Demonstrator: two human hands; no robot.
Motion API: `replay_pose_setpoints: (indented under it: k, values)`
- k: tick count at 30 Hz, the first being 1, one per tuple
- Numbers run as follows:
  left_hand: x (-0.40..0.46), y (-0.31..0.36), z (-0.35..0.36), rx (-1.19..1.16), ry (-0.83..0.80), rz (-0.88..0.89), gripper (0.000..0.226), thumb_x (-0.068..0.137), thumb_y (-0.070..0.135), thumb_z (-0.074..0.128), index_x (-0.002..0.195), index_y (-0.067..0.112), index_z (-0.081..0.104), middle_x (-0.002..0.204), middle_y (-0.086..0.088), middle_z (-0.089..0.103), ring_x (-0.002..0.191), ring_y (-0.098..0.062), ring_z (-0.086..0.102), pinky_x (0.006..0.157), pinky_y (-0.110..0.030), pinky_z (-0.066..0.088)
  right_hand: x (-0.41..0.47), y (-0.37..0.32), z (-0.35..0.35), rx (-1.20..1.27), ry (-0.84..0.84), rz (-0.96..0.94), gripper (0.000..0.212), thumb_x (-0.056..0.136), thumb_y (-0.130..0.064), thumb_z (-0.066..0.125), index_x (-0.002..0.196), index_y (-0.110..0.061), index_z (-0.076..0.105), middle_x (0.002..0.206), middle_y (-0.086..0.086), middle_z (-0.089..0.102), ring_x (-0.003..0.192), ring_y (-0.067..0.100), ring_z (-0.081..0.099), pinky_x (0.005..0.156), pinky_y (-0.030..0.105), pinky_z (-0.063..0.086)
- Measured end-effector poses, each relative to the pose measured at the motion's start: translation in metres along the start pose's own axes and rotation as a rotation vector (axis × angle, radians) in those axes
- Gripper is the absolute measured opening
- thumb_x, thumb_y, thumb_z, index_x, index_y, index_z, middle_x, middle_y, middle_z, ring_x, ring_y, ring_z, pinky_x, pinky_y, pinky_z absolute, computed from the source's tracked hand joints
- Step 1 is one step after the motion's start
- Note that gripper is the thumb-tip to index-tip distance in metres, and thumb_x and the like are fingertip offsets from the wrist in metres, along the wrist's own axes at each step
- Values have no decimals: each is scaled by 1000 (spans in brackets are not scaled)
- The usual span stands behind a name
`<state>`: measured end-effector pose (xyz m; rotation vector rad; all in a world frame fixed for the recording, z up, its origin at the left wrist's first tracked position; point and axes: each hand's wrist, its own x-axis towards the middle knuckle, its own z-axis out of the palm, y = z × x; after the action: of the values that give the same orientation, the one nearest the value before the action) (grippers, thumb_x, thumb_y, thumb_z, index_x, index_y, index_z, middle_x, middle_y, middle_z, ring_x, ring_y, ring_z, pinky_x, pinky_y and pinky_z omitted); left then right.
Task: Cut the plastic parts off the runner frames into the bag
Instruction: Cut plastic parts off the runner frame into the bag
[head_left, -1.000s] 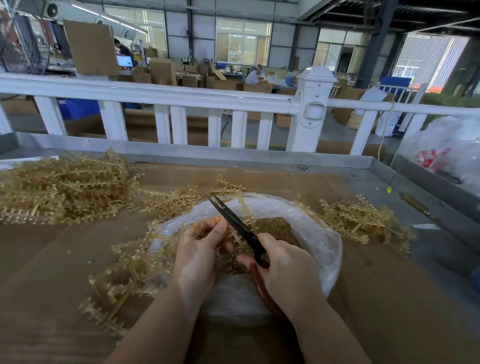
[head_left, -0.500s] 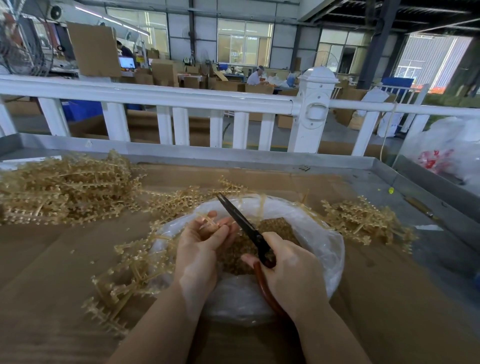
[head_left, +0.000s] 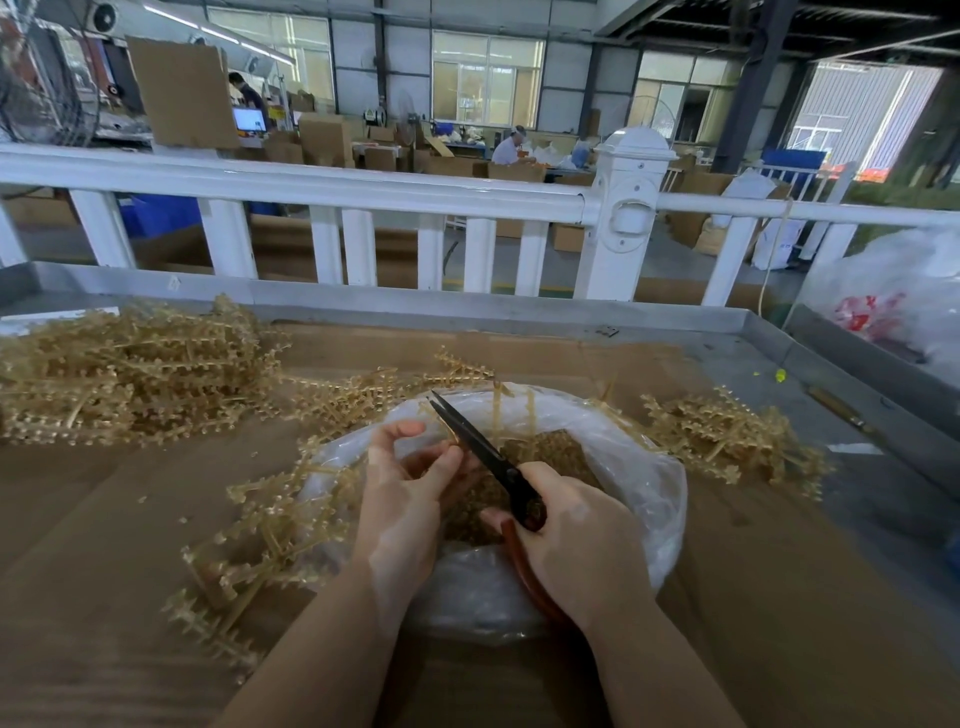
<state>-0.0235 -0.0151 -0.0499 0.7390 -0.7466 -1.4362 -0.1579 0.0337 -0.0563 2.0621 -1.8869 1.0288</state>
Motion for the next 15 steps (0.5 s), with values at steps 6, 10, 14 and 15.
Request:
replay_pose_setpoints:
  k: [6, 10, 14, 15]
  values:
    - [1, 1, -2, -25, -32, -33, 24, 88, -10, 50, 90, 6, 68, 92, -13, 73, 88, -21, 70, 77, -27, 58, 1, 1, 0, 51, -23, 20, 39, 81, -58, 58, 106, -29, 63, 82, -9, 68, 74, 8, 62, 66, 20, 50]
    - [2, 4, -2, -21, -17, -33, 45, 79, -19, 53, 109, 10, 68, 87, -5, 66, 89, -13, 64, 80, -20, 51, 1, 1, -2, 58, -3, 26, 40, 80, -59, 58, 104, -28, 64, 81, -11, 67, 73, 5, 61, 64, 15, 45]
    - [3, 5, -2, -67, 1, -33, 47, 71, -19, 56, 100, 16, 69, 91, 1, 72, 95, -9, 64, 73, -16, 52, 1, 1, -4, 89, 23, 45, 38, 79, -59, 59, 101, -27, 64, 76, -11, 65, 70, 5, 60, 62, 16, 45]
    - [4, 5, -3, -88, 2, -35, 48, 67, -17, 59, 99, 17, 69, 94, 2, 73, 99, -8, 64, 72, -16, 52, 1, 1, -4, 97, 32, 52, 39, 79, -60, 59, 100, -27, 64, 74, -10, 65, 69, 6, 60, 61, 18, 47]
